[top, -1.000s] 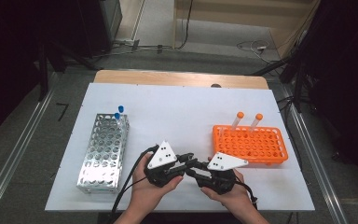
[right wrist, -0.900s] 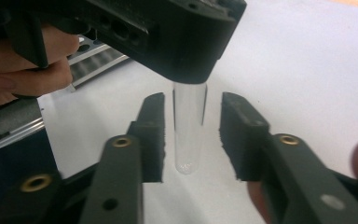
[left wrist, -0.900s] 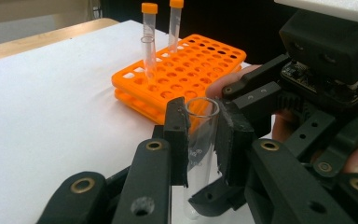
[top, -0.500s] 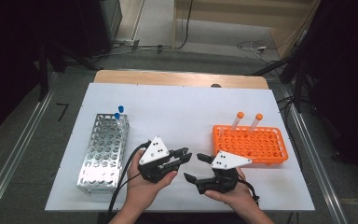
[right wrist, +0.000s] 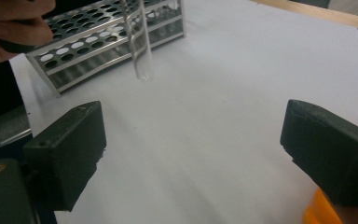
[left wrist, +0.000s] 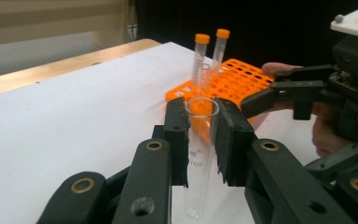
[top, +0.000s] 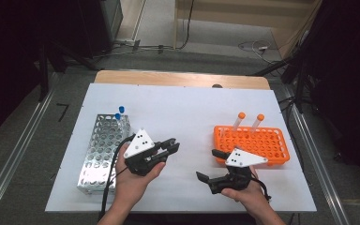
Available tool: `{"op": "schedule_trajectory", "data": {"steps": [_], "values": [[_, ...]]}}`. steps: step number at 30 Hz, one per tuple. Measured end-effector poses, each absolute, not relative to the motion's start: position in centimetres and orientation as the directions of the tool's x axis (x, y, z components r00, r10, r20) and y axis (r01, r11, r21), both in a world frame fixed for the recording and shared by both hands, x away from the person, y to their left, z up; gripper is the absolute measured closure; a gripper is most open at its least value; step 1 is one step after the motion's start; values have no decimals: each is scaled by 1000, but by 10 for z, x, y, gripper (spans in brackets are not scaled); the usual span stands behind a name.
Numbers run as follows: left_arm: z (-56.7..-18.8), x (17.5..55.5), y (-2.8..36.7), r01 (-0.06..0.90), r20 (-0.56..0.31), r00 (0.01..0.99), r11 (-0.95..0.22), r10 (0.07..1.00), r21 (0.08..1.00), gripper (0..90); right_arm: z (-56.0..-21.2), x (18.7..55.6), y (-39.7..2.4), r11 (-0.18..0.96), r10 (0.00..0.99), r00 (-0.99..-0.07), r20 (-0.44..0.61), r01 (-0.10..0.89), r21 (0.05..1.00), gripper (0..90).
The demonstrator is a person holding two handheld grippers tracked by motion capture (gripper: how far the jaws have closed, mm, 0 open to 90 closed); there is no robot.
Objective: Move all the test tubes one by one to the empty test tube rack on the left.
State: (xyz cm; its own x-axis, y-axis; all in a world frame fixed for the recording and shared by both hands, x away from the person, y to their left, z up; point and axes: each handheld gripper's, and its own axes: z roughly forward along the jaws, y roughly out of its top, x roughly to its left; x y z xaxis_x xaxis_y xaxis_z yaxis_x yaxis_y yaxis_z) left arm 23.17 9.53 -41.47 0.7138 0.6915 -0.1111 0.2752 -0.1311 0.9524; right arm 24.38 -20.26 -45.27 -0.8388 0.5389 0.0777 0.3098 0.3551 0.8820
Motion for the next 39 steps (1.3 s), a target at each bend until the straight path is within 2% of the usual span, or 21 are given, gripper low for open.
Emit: {"op": "schedule_trajectory", "data": {"steps": [30, 39], "values": [[-403, 248, 172, 268, -109, 557, -54, 823, 962, 760, -456, 248, -275, 315, 659, -751, 47, 332, 889, 51], [-402, 252, 193, 267, -117, 508, -27, 854, 963, 760, -458, 253, -283, 305, 682, -730, 48, 343, 888, 51]]}}
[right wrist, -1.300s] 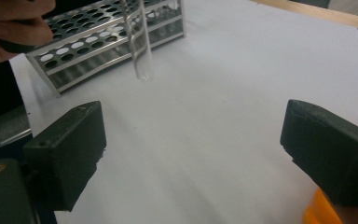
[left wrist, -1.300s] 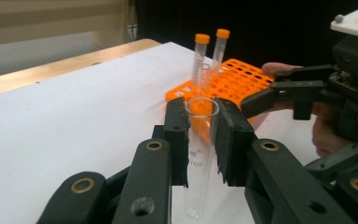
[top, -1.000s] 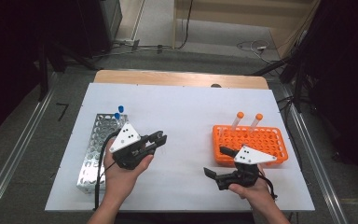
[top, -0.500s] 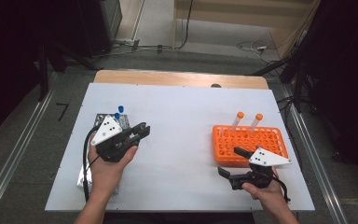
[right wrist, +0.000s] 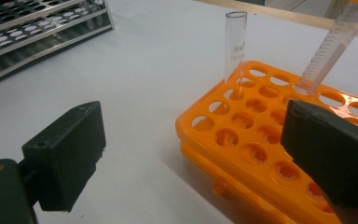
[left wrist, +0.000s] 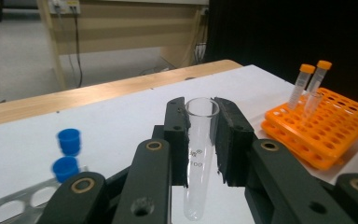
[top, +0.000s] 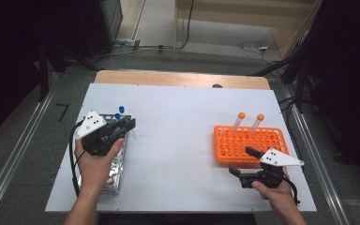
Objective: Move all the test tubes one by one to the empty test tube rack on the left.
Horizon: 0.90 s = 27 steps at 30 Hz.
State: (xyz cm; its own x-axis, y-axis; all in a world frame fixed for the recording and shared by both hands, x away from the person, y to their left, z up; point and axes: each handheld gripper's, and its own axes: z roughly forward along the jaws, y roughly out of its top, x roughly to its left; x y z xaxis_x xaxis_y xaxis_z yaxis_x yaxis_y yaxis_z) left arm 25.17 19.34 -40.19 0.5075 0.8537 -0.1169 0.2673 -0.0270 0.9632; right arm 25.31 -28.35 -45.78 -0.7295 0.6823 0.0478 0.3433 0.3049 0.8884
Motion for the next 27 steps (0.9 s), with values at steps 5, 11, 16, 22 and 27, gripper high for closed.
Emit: {"op": "schedule_trajectory", "data": {"steps": [5, 11, 16, 22, 27], "values": [[-401, 254, 204, 261, -116, 476, -14, 872, 965, 760, -459, 255, -285, 302, 687, -725, 50, 347, 888, 51], [-400, 259, 211, 250, -91, 430, -22, 898, 968, 761, -459, 256, -286, 298, 692, -720, 52, 351, 888, 51], [-404, 262, 217, 253, -65, 388, -38, 919, 967, 760, -460, 257, -287, 298, 693, -719, 51, 350, 888, 51], [-411, 266, 222, 263, -51, 342, -43, 938, 964, 760, -460, 257, -288, 296, 695, -717, 51, 350, 889, 51], [-418, 271, 220, 281, -37, 342, -64, 939, 958, 760, -461, 258, -287, 295, 694, -718, 52, 350, 889, 52]]}}
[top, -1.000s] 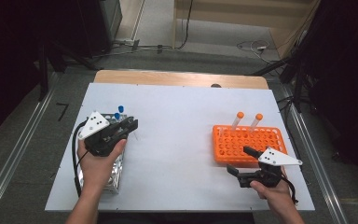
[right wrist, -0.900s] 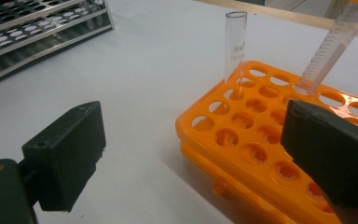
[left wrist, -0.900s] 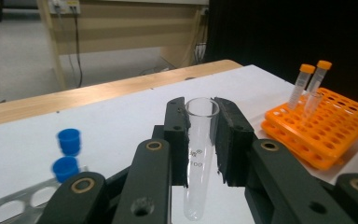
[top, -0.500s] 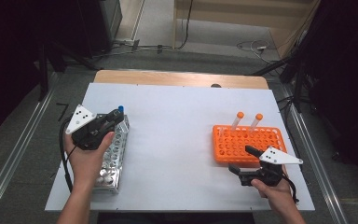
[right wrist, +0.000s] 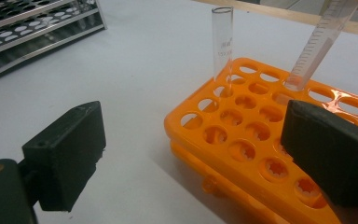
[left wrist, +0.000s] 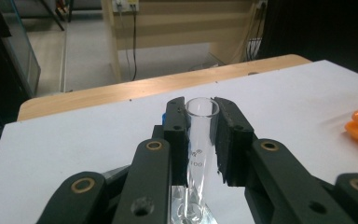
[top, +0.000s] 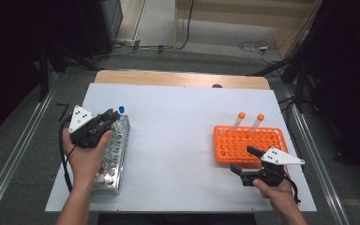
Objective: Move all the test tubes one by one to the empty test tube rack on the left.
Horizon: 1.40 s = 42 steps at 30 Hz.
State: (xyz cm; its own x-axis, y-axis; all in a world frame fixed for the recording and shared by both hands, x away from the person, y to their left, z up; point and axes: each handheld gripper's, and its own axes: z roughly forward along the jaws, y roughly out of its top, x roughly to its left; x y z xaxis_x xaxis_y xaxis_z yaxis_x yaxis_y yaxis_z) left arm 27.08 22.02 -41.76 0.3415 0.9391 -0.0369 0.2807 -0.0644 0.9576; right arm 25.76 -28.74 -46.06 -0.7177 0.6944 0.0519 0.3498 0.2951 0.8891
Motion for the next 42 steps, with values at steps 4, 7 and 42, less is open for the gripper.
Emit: {"op": "schedule_trajectory", "data": {"steps": [4, 7, 42], "values": [[-422, 274, 216, 296, -5, 339, -102, 941, 950, 760, -461, 258, -288, 297, 695, -717, 50, 351, 888, 51], [-425, 276, 213, 312, 20, 340, -133, 940, 941, 760, -461, 258, -288, 296, 697, -716, 51, 352, 888, 52], [-424, 270, 208, 414, -156, 352, -4, 923, 910, 241, -459, 268, -280, 281, 731, -680, 58, 377, 883, 58]]}}
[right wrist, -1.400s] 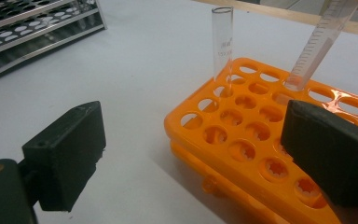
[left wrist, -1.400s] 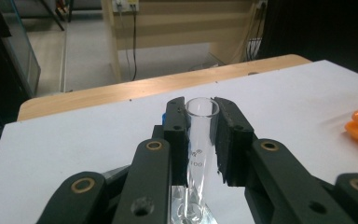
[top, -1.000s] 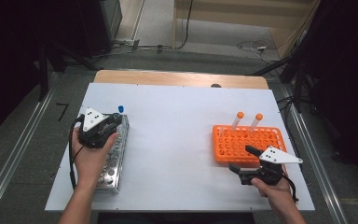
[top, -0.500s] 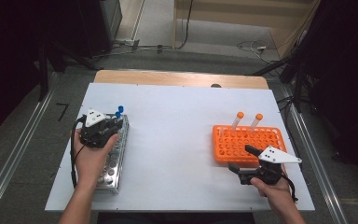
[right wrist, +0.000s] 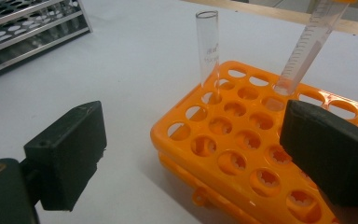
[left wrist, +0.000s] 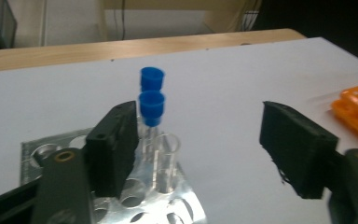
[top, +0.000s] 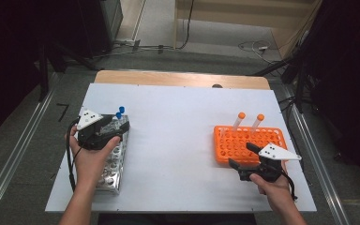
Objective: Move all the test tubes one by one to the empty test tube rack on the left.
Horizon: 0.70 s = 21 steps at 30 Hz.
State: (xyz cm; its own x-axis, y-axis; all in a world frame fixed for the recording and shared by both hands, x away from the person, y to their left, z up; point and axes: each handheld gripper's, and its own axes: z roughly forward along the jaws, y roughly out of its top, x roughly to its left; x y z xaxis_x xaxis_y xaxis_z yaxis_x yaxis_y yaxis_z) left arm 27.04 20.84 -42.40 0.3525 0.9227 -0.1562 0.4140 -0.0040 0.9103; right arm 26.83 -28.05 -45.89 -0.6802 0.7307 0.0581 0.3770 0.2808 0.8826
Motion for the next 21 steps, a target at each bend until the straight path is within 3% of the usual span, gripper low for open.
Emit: {"op": "schedule_trajectory", "data": {"steps": [4, 10, 21], "values": [[-420, 265, 201, 403, -174, 388, 3, 905, 915, 121, -457, 274, -275, 283, 740, -670, 56, 385, 878, 59], [-418, 257, 191, 388, -197, 425, 18, 883, 921, 35, -456, 287, -266, 276, 744, -664, 75, 408, 870, 60], [-415, 246, 171, 377, -195, 490, -5, 850, 926, 0, -463, 311, -253, 283, 755, -650, 86, 442, 851, 115]]}}
